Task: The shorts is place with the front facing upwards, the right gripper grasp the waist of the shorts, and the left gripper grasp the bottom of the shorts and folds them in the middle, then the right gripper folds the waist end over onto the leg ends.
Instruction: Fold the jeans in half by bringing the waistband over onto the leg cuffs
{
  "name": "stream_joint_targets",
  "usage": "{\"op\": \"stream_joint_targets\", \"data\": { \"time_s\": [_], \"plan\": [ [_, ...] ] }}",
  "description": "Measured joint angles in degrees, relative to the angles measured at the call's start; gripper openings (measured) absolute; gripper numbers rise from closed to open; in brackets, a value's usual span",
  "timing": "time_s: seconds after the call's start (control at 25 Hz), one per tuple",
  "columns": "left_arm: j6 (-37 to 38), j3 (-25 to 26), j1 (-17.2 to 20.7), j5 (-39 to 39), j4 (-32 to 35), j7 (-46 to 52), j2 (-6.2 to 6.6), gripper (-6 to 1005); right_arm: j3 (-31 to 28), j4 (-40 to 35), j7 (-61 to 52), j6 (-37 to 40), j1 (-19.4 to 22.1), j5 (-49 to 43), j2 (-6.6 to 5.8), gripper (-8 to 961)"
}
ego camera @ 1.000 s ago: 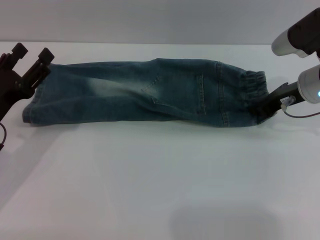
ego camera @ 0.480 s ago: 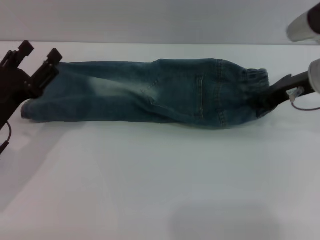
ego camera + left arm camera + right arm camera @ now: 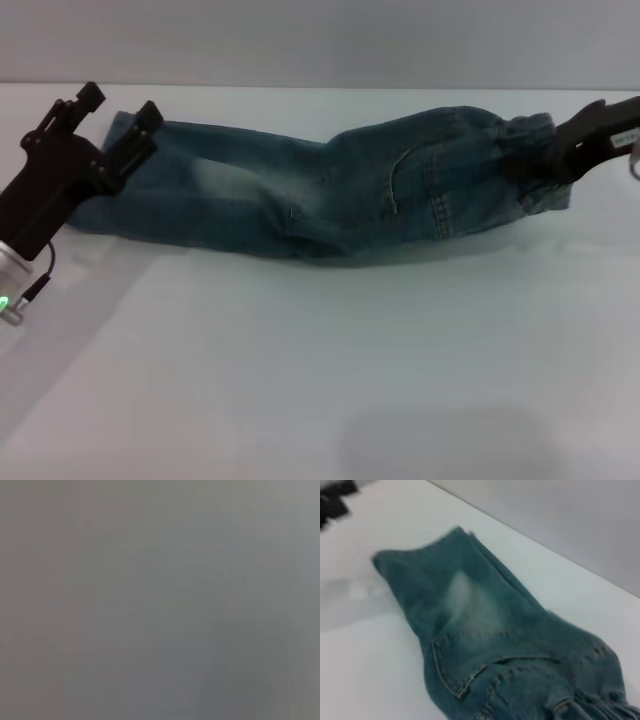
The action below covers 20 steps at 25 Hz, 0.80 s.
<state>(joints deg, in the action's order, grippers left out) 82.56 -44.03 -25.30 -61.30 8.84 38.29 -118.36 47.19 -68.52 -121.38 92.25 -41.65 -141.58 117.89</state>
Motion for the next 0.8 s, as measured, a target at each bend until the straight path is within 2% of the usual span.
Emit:
{"op": "stream_joint_targets", "data": {
  "time_s": [0.24, 0.28, 0.32, 0.48, 0.6, 0.8],
  "plan": [
    [-6.42, -1.36, -4.12, -0.79, -2.16, -3.81, -0.26, 800, -2.28, -2.16, -0.03, 7.64, -0.51, 3.36, -1.48, 74],
    [-9.69, -1.5, -6.4, -0.8, -4.28, -5.55, -0.3, 800, -2.47, -2.48, -0.02, 8.73, -0.52, 3.5, -1.6, 74],
    [-9.69, -1.5, -6.4, -0.8, -4.28, -5.55, -0.3, 800, -2.6, -2.88, 0.0, 10.05, -0.54, 3.6, -1.63, 74],
    [-15.14, -1.68, -11.22, -0.8, -8.14, -8.15, -0.43, 800, -3.98, -6.12, 0.29, 15.9, -0.44, 4.08, -1.76, 74],
    [-16.53, -2.17, -12.41, -0.82, -8.73, -8.22, -0.56, 800, -5.03, -7.74, 0.33, 18.15, -0.2, 4.99, -1.87, 73],
    [-18.69, -5.68, -14.75, -0.84, -10.61, -8.23, -0.71, 800, -7.99, -10.0, 0.33, 21.74, 0.01, 7.38, -2.71, 72]
  ]
}}
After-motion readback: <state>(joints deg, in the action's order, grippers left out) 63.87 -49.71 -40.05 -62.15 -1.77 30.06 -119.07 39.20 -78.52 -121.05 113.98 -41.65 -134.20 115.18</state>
